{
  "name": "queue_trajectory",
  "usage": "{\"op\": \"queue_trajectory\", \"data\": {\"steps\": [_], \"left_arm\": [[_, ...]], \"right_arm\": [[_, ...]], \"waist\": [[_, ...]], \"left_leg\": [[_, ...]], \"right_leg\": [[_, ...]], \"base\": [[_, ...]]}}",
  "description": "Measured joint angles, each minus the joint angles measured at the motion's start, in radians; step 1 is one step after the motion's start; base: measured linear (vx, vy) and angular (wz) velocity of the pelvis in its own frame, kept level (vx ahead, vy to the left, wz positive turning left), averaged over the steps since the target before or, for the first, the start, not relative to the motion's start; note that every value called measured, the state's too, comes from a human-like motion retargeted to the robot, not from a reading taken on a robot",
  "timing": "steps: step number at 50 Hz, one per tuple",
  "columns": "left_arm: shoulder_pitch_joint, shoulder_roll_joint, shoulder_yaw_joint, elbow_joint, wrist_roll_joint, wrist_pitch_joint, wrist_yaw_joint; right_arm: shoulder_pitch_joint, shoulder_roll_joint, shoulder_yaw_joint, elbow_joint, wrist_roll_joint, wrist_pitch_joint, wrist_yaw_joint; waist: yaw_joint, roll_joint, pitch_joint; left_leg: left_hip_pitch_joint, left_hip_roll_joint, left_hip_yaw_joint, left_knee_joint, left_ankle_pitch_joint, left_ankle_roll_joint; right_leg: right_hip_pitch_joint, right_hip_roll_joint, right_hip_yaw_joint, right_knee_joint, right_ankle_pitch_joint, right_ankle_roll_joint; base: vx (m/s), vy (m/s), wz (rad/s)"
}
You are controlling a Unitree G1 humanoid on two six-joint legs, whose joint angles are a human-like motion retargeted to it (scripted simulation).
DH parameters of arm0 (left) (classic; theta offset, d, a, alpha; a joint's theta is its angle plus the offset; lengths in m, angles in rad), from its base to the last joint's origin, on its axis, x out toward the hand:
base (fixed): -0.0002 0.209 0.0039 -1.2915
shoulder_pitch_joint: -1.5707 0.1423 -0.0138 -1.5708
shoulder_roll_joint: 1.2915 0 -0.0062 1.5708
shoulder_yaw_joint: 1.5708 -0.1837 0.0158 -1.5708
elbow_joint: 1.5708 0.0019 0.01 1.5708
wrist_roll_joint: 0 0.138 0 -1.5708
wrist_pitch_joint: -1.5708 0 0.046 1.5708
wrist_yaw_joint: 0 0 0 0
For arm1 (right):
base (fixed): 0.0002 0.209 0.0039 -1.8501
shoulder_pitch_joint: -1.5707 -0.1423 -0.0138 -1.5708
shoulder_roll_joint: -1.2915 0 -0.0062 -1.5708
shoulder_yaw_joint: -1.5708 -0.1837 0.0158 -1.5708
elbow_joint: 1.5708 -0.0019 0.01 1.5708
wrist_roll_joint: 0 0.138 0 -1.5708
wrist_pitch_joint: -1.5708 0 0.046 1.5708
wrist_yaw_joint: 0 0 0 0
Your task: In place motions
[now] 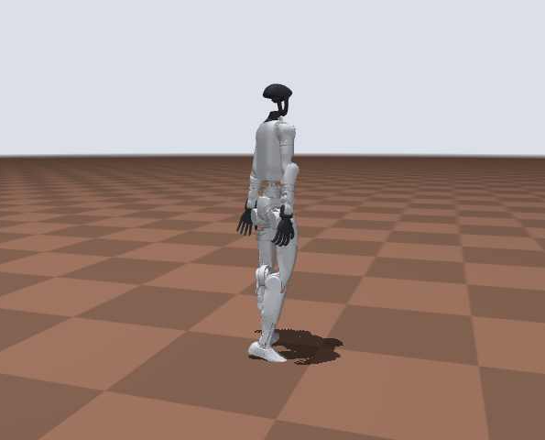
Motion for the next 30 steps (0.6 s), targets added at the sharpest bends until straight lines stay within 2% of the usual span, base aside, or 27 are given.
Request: {"op": "queue_trajectory", "data": {"steps": [5, 13, 15, 18, 20, 22, 25, 28, 30], "left_arm": [[-0.01, 0.0, 0.017, -0.058, -0.024, -0.011, -0.03], [-0.029, -0.023, 0.047, -0.144, -0.106, -0.055, -0.079], [-0.028, -0.014, 0.036, -0.158, -0.089, -0.063, -0.081], [-0.019, -0.005, 0.01, -0.163, -0.058, -0.078, -0.044], [-0.014, -0.005, -0.006, -0.154, -0.044, -0.085, -0.024], [-0.016, -0.013, -0.011, -0.134, -0.038, -0.084, -0.019], [-0.017, -0.032, -0.016, -0.109, -0.035, -0.078, -0.026], [-0.001, -0.057, -0.023, -0.108, -0.032, -0.077, -0.031], [0.017, -0.073, -0.021, -0.11, -0.035, -0.079, -0.03]], "right_arm": [[0.014, 0.01, 0.014, 0.029, -0.04, 0.014, -0.007], [0.029, 0.035, 0.047, 0.039, -0.121, 0.018, -0.017], [0.033, 0.039, 0.052, 0.039, -0.134, 0.02, -0.011], [0.034, 0.039, 0.048, 0.039, -0.148, 0.024, -0.003], [0.028, 0.033, 0.043, 0.035, -0.154, 0.026, -0.004], [0.015, 0.023, 0.039, 0.023, -0.16, 0.028, -0.006], [-0.008, 0.004, 0.028, -0.004, -0.159, 0.027, -0.013], [-0.023, -0.019, 0.012, -0.028, -0.147, 0.02, -0.009], [-0.03, -0.029, 0.003, -0.039, -0.141, 0.017, -0.001]], "waist": [[-0.022, -0.012, -0.004], [-0.085, -0.004, 0.007], [-0.085, -0.02, 0.006], [-0.065, -0.07, -0.008], [-0.054, -0.096, -0.012], [-0.031, -0.094, 0.009], [-0.01, -0.074, 0.03], [-0.01, -0.045, 0.023], [-0.001, -0.011, 0.014]], "left_leg": [[0.02, 0.017, 0.067, 0.015, -0.01, -0.032], [0.023, 0.114, 0.139, 0.1, -0.006, -0.073], [0.022, 0.135, 0.149, 0.146, 0.01, -0.062], [-0.01, 0.146, 0.123, 0.258, 0.004, 0.034], [-0.05, 0.151, 0.05, 0.348, -0.034, 0.103], [-0.092, 0.169, -0.085, 0.46, -0.087, 0.111], [-0.163, 0.115, -0.324, 0.509, -0.097, 0.111], [-0.192, 0.009, -0.516, 0.422, -0.028, 0.104], [-0.177, -0.02, -0.574, 0.329, 0.039, 0.073]], "right_leg": [[-0.021, 0.065, 0.094, -0.09, -0.059, -0.101], [-0.058, 0.105, 0.2, -0.09, -0.103, -0.122], [-0.061, 0.102, 0.214, -0.094, -0.111, -0.133], [-0.072, 0.057, 0.259, -0.09, -0.119, -0.136], [-0.078, 0.031, 0.287, -0.088, -0.12, -0.139], [-0.067, 0.045, 0.324, -0.086, -0.122, -0.153], [-0.069, 0.067, 0.371, -0.084, -0.114, -0.166], [-0.089, 0.077, 0.394, -0.082, -0.104, -0.164], [-0.099, 0.109, 0.411, -0.081, -0.101, -0.167]], "base": [[-0.05, -0.31, -0.98], [-0.09, -0.35, -0.41], [-0.03, -0.26, -0.51], [0.0, -0.27, -0.7], [0.03, -0.13, -0.82], [0.02, -0.15, -1.16], [-0.02, -0.07, -1.0], [0.0, 0.06, -0.64], [0.08, 0.05, -0.84]]}}
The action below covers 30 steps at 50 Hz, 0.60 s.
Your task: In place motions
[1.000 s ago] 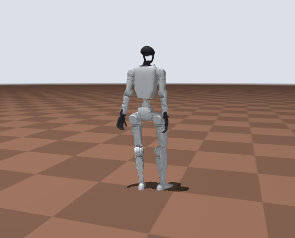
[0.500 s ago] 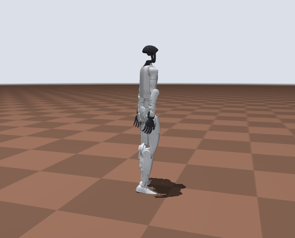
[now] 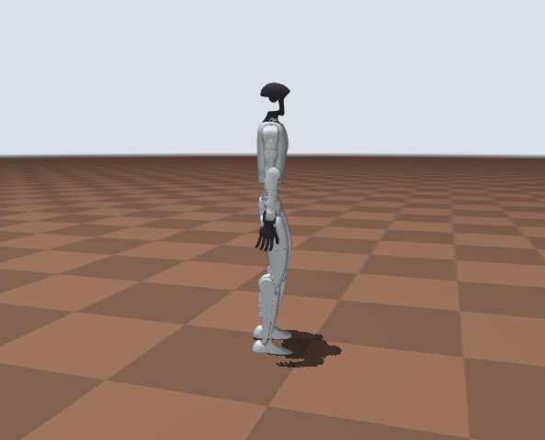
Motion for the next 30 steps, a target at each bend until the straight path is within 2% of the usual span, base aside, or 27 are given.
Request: {"op": "queue_trajectory", "data": {"steps": [2, 5, 7, 9, 13, 20, 25, 30], "left_arm": [[0.018, -0.015, 0.004, 0.003, -0.005, -0.002, -0.002], [0.036, -0.024, 0.009, 0.02, -0.002, -0.003, -0.016], [0.027, -0.018, 0.011, 0.036, 0.014, 0.007, -0.012], [0.014, -0.009, 0.004, 0.045, 0.028, 0.016, 0.0], [0.011, 0.003, -0.012, 0.04, 0.048, 0.02, 0.008], [0.014, -0.008, 0.019, 0.034, -0.004, 0.023, -0.028], [0.004, -0.002, 0.021, 0.035, 0.005, 0.04, -0.041], [0.021, -0.002, 0.029, 0.01, 0.025, 0.039, -0.04]], "right_arm": [[-0.009, -0.008, -0.007, -0.002, 0.005, 0.002, 0.011], [-0.019, -0.002, -0.008, 0.002, 0.021, 0.013, 0.008], [-0.025, 0.02, -0.01, 0.005, 0.049, 0.02, -0.014], [-0.027, 0.04, -0.018, 0.017, 0.089, 0.012, -0.037], [0.003, 0.055, 0.009, 0.051, 0.141, -0.021, -0.021], [0.034, 0.088, 0.095, 0.069, -0.066, 0.0, -0.08], [0.031, 0.094, 0.119, 0.043, -0.135, -0.004, -0.067], [0.019, 0.087, 0.098, 0.029, -0.078, -0.006, -0.053]], "waist": [[0.001, 0.025, -0.01], [-0.073, 0.049, -0.04], [-0.097, 0.05, -0.032], [-0.11, 0.045, -0.018], [-0.066, 0.035, -0.025], [0.06, 0.032, -0.06], [0.019, 0.027, -0.041], [-0.007, 0.028, -0.041]], "left_leg": [[0.018, 0.003, 0.019, -0.07, 0.076, 0.035], [0.04, 0.044, 0.11, -0.103, 0.055, 0.007], [0.044, 0.017, 0.021, -0.125, 0.076, -0.008], [0.07, 0.022, 0.058, -0.152, 0.081, -0.007], [0.113, -0.003, 0.064, -0.199, 0.088, 0.005], [0.131, 0.002, 0.178, -0.241, 0.081, 0.004], [0.123, -0.019, 0.128, -0.22, 0.071, 0.021], [0.094, -0.035, 0.062, -0.194, 0.061, 0.025]], "right_leg": [[-0.003, 0.025, 0.023, 0.002, 0.0, 0.0], [-0.015, 0.033, 0.007, 0.007, -0.004, 0.012], [-0.009, 0.034, 0.011, 0.011, -0.003, 0.017], [0.002, 0.031, 0.004, 0.013, -0.001, 0.018], [0.013, 0.03, 0.029, 0.015, 0.006, 0.02], [0.0, 0.039, 0.142, 0.013, 0.008, 0.034], [-0.008, 0.024, 0.111, 0.021, 0.024, 0.036], [-0.025, -0.006, 0.077, 0.041, 0.036, 0.064]], "base": [[0.13, 0.03, -0.65], [0.1, 0.05, 0.2], [0.0, 0.0, 0.0], [0.0, 0.0, 0.0], [0.13, 0.06, -0.35], [0.06, 0.09, -0.86], [0.02, 0.11, 0.25], [0.01, 0.11, 0.27]]}}
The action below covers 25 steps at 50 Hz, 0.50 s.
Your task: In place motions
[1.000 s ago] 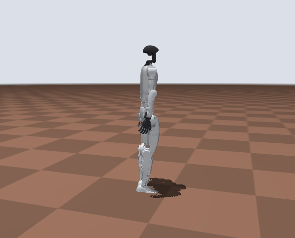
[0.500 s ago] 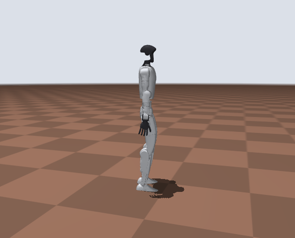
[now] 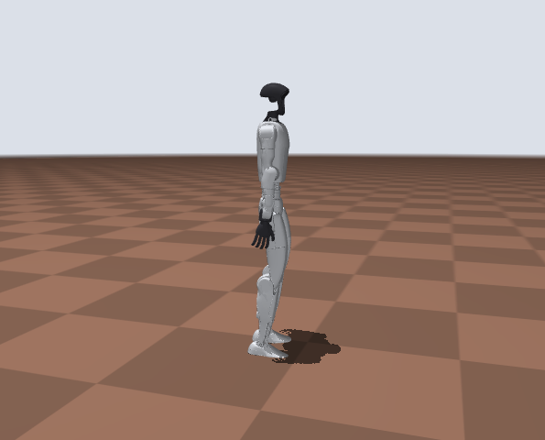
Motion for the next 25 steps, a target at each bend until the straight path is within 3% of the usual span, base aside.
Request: {"op": "queue_trajectory", "data": {"steps": [6, 10, 13, 15, 17, 19, 23, 25], "left_arm": [[0.0, -0.006, 0.022, -0.027, -0.001, -0.005, -0.007], [-0.02, 0.005, 0.012, -0.035, 0.001, -0.009, -0.016], [-0.042, 0.012, 0.002, -0.043, -0.001, -0.014, -0.012], [-0.054, 0.017, -0.01, -0.06, -0.007, -0.018, -0.02], [-0.068, 0.021, -0.023, -0.089, -0.015, -0.02, -0.033], [-0.08, 0.019, -0.027, -0.119, -0.031, -0.027, -0.03], [-0.082, 0.006, -0.031, -0.138, -0.091, -0.058, -0.008], [-0.076, -0.004, -0.032, -0.13, -0.114, -0.067, -0.005]], "right_arm": [[-0.013, -0.012, -0.031, -0.023, 0.106, -0.012, 0.007], [-0.013, -0.018, -0.052, -0.031, 0.136, -0.015, 0.003], [-0.003, -0.024, -0.061, -0.028, 0.139, -0.021, 0.01], [0.01, -0.027, -0.064, -0.024, 0.138, -0.028, 0.02], [0.013, -0.034, -0.065, -0.016, 0.135, -0.031, 0.044], [0.005, -0.04, -0.058, -0.004, 0.13, -0.023, 0.07], [-0.008, -0.056, -0.044, 0.013, 0.093, -0.005, 0.081], [-0.003, -0.063, -0.051, 0.006, 0.073, -0.001, 0.065]], "waist": [[-0.015, 0.014, 0.011], [-0.105, 0.023, 0.052], [-0.149, 0.022, 0.08], [-0.139, 0.019, 0.104], [-0.07, 0.005, 0.139], [0.021, -0.005, 0.174], [0.095, 0.004, 0.181], [0.112, 0.004, 0.173]], "left_leg": [[-0.066, 0.016, -0.054, 0.036, 0.007, -0.017], [-0.107, 0.007, -0.188, 0.067, 0.034, -0.043], [-0.143, -0.016, -0.289, 0.099, 0.048, -0.069], [-0.157, -0.025, -0.335, 0.114, 0.054, -0.086], [-0.163, -0.039, -0.343, 0.12, 0.06, -0.098], [-0.173, -0.045, -0.342, 0.103, 0.086, -0.123], [-0.211, -0.048, -0.364, 0.035, 0.096, -0.176], [-0.23, -0.022, -0.249, 0.008, 0.039, -0.183]], "right_leg": [[-0.049, -0.002, 0.064, 0.105, -0.001, 0.077], [-0.05, 0.071, 0.348, 0.144, 0.005, 0.156], [-0.033, 0.085, 0.455, 0.125, 0.008, 0.164], [-0.015, 0.094, 0.45, 0.12, -0.009, 0.141], [-0.009, 0.043, 0.264, 0.108, -0.007, 0.083], [-0.002, 0.049, 0.226, 0.106, -0.022, 0.054], [-0.011, 0.025, 0.093, 0.097, -0.05, 0.051], [-0.011, 0.005, 0.017, 0.089, -0.061, 0.051]], "base": [[-0.08, 0.05, 0.56], [-0.11, 0.01, 2.3], [-0.17, 0.05, 2.6], [-0.21, 0.05, 2.0], [-0.3, 0.08, 1.14], [-0.43, 0.05, 0.61], [-0.46, 0.0, 1.91], [-0.38, 0.03, 2.62]]}}
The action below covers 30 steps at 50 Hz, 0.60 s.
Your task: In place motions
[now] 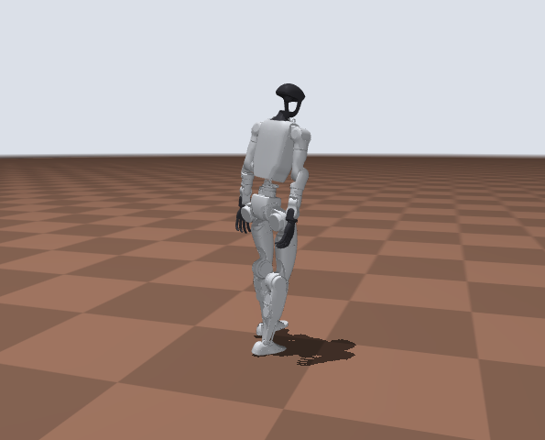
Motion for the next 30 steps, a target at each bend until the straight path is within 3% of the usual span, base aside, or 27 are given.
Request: {"op": "queue_trajectory", "data": {"steps": [4, 5, 7, 15, 21, 26, 30], "left_arm": [[-0.002, -0.006, 0.01, 0.023, -0.027, -0.003, 0.013], [-0.003, -0.005, 0.014, 0.03, -0.034, -0.006, 0.021], [-0.004, 0.001, 0.022, 0.049, -0.045, -0.01, 0.04], [-0.005, 0.032, 0.102, 0.155, -0.098, 0.009, 0.099], [0.019, 0.04, 0.16, 0.202, -0.136, 0.005, 0.145], [0.029, 0.026, 0.198, 0.251, -0.152, 0.009, 0.185], [0.061, 0.018, 0.212, 0.284, -0.14, 0.026, 0.187]], "right_arm": [[0.01, -0.016, -0.025, -0.024, 0.02, -0.014, -0.014], [0.012, -0.021, -0.034, -0.026, 0.033, -0.018, -0.012], [0.017, -0.031, -0.056, -0.024, 0.056, -0.019, -0.004], [0.068, -0.065, -0.109, -0.006, 0.057, -0.004, -0.038], [0.089, -0.073, -0.15, -0.008, 0.036, 0.007, -0.052], [0.101, -0.07, -0.184, -0.061, 0.072, -0.004, -0.052], [0.104, -0.047, -0.2, -0.096, 0.091, -0.006, -0.055]], "waist": [[0.007, 0.022, 0.006], [0.001, 0.025, 0.007], [-0.009, 0.026, -0.001], [0.052, -0.04, -0.066], [0.01, -0.079, -0.154], [0.087, -0.061, -0.175], [0.106, -0.044, -0.204]], "left_leg": [[0.041, 0.12, 0.477, -0.055, -0.019, -0.167], [0.065, 0.146, 0.614, -0.069, -0.001, -0.195], [0.096, 0.161, 0.708, -0.075, 0.029, -0.212], [0.147, 0.204, 0.701, -0.006, 0.061, -0.154], [0.216, 0.229, 1.095, -0.063, 0.147, -0.089], [0.179, 0.217, 1.001, -0.114, 0.273, -0.111], [0.139, 0.213, 0.895, -0.101, 0.248, -0.079]], "right_leg": [[0.032, -0.023, -0.195, -0.023, -0.02, 0.007], [0.043, -0.032, -0.253, -0.029, -0.024, 0.012], [0.071, -0.052, -0.37, -0.041, -0.032, 0.027], [0.161, -0.11, -0.653, -0.086, -0.012, 0.097], [0.198, -0.147, -0.876, -0.081, 0.053, 0.17], [0.217, -0.132, -0.943, -0.057, 0.127, 0.178], [0.243, -0.171, -0.953, 0.013, 0.252, 0.178]], "base": [[-0.43, 0.08, 2.98], [-0.39, 0.04, 3.5], [-0.37, 0.12, 3.49], [-0.17, 0.18, 2.65], [-0.01, 0.22, 2.69], [0.06, 0.33, 1.08], [0.29, 0.4, 1.04]]}}
